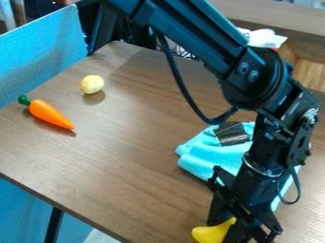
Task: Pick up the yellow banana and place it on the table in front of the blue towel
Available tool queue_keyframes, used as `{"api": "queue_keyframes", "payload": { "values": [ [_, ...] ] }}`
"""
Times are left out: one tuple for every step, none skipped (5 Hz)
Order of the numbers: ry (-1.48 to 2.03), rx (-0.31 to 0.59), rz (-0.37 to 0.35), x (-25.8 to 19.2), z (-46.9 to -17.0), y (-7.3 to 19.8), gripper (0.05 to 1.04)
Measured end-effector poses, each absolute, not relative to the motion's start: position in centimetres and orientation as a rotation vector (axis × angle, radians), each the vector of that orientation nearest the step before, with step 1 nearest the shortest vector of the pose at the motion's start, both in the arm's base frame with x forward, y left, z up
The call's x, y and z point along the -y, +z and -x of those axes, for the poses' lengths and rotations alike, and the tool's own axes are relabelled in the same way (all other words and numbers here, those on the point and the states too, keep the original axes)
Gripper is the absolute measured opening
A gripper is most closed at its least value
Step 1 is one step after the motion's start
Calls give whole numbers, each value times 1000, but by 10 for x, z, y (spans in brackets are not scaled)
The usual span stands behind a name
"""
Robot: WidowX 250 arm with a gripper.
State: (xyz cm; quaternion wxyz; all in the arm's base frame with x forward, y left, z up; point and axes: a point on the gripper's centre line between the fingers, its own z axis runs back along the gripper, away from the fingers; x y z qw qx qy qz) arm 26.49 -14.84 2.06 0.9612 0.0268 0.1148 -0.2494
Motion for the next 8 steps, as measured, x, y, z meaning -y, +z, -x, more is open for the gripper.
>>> {"api": "queue_keyframes", "payload": {
  "values": [
    [-511, -226, -60, 149, -269, 20, 434],
    [-534, -226, -57, 149, -270, 20, 473],
    [-560, -230, -41, 145, -266, 22, 765],
    [-525, -197, -9, 137, -270, 37, 1003],
    [-494, -163, 33, 127, -269, 52, 1009],
    [-444, -36, 76, 104, -269, 84, 1006],
    [-315, 46, 79, 62, -272, 109, 1005],
    [-87, 78, -2, 14, -281, 114, 1005]
  ]
}}
